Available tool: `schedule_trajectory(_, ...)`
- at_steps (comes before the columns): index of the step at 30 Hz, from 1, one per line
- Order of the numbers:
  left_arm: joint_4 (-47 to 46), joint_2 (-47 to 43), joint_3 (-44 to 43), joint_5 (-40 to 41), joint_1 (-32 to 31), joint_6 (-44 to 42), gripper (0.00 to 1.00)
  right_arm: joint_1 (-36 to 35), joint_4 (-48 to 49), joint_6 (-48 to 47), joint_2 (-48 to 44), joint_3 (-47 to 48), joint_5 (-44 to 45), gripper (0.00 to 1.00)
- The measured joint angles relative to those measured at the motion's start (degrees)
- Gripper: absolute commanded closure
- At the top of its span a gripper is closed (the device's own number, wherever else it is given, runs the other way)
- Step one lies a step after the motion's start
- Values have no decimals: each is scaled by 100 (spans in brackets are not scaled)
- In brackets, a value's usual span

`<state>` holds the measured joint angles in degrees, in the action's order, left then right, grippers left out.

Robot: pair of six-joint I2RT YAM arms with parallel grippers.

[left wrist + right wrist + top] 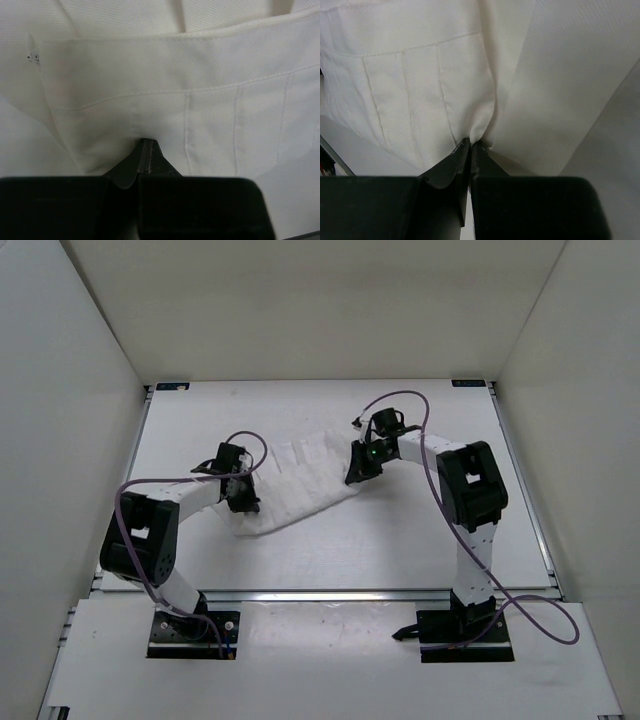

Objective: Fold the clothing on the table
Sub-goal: Fold the skirt

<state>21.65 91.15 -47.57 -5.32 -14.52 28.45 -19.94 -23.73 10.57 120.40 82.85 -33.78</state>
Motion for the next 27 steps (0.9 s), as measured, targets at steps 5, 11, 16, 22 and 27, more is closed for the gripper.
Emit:
schedule_trajectory(5,-70,216,-216,-52,-487,-57,100,269,33,-7,-756,-905,186,100)
schedule_trajectory(11,-81,214,-199,-223,-820,-201,100,439,11,0,-1746,-1805,535,91)
schedule_trajectory(16,15,-160,173,-365,-675,-472,100,553,-20,127,-2581,-2531,708,35)
schedule_trajectory(22,354,-393,317,-385,-483,-844,100,881,11,155,-2931,-2734,800,5)
schedule_trajectory(27,382,-356,280,-444,-590,-992,100,750,101,142,-2793,-2734,791,4)
